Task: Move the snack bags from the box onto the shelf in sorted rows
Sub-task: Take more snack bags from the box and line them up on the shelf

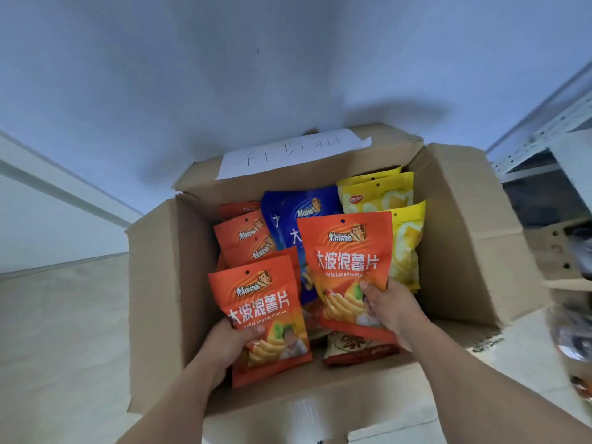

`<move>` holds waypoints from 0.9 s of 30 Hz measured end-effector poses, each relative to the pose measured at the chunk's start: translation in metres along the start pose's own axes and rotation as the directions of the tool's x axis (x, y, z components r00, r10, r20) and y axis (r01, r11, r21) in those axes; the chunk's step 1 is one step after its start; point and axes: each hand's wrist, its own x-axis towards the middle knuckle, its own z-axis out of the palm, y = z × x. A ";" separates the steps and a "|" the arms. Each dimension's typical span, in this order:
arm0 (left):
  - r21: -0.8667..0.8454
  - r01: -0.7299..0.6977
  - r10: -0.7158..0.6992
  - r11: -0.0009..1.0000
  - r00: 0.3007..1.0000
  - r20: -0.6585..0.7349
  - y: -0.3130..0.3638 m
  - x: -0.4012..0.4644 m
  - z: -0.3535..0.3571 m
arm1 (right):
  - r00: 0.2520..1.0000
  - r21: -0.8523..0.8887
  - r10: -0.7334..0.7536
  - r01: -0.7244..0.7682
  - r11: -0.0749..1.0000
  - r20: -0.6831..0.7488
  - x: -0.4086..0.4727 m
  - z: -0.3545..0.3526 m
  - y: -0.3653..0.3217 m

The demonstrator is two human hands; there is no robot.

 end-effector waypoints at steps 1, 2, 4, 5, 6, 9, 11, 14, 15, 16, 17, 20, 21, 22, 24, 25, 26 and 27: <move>0.007 -0.031 0.031 0.999 1.000 -0.003 0.006 -0.012 -0.002 | 1.000 0.035 -0.008 0.009 0.999 -0.019 -0.010 -0.007 -0.006; 0.016 -0.065 0.065 0.998 0.998 -0.009 0.012 -0.025 -0.003 | 0.999 0.071 -0.013 0.015 0.997 -0.036 -0.021 -0.015 -0.012; 0.054 -0.131 0.133 0.990 0.991 -0.029 0.028 -0.050 -0.005 | 0.996 0.123 -0.028 0.038 0.992 -0.082 -0.047 -0.028 -0.024; 0.081 -0.166 0.168 0.983 0.986 -0.017 0.036 -0.062 -0.005 | 0.995 0.129 -0.038 0.050 0.990 -0.097 -0.063 -0.034 -0.030; 0.103 -0.202 0.202 0.974 0.979 0.009 0.045 -0.072 -0.005 | 0.992 0.128 -0.058 0.072 0.989 -0.114 -0.079 -0.041 -0.036; 0.128 -0.284 0.265 0.950 0.953 0.145 0.078 -0.115 0.001 | 0.971 0.127 -0.121 0.150 0.980 -0.208 -0.134 -0.062 -0.048; 0.127 -0.327 0.287 0.936 0.922 0.258 0.098 -0.147 0.004 | 0.952 0.144 -0.154 0.197 0.970 -0.266 -0.176 -0.078 -0.052; 0.146 -0.412 0.319 0.899 0.848 0.424 0.118 -0.200 0.011 | 0.925 0.171 -0.170 0.238 0.956 -0.340 -0.238 -0.104 -0.048; 0.148 -0.429 0.316 0.891 0.820 0.478 0.123 -0.220 0.016 | 0.916 0.186 -0.178 0.258 0.948 -0.360 -0.257 -0.113 -0.044; 0.150 -0.444 0.308 0.884 0.792 0.527 0.127 -0.238 0.021 | 0.907 0.195 -0.188 0.276 0.941 -0.378 -0.274 -0.122 -0.041; 0.147 -0.460 0.300 0.875 0.756 0.581 0.130 -0.255 0.029 | 0.899 0.201 -0.190 0.287 0.937 -0.395 -0.291 -0.131 -0.038; 0.160 -0.516 0.268 0.842 0.656 0.706 0.137 -0.304 0.060 | 0.868 0.244 -0.191 0.330 0.912 -0.458 -0.344 -0.163 -0.031; 0.169 -0.536 0.264 0.827 0.637 0.725 0.139 -0.318 0.072 | 0.850 0.248 -0.197 0.352 0.903 -0.488 -0.359 -0.176 -0.027; 0.175 -0.554 0.261 0.814 0.619 0.741 0.141 -0.332 0.085 | 0.833 0.250 -0.192 0.363 0.897 -0.519 -0.373 -0.189 -0.023; 0.182 -0.592 0.256 0.785 0.577 0.775 0.144 -0.357 0.113 | 0.801 0.263 -0.172 0.379 0.887 -0.574 -0.397 -0.220 -0.014; 0.182 -0.617 0.261 0.765 0.556 0.789 0.146 -0.369 0.129 | 0.786 0.278 -0.157 0.386 0.880 -0.597 -0.406 -0.237 -0.007; 0.177 -0.640 0.268 0.747 0.535 0.802 0.149 -0.380 0.146 | 0.768 0.295 -0.143 0.401 0.867 -0.624 -0.415 -0.253 -0.002; 0.170 -0.659 0.270 0.733 0.510 0.817 0.152 -0.391 0.164 | 0.746 0.309 -0.129 0.419 0.854 -0.653 -0.422 -0.272 0.005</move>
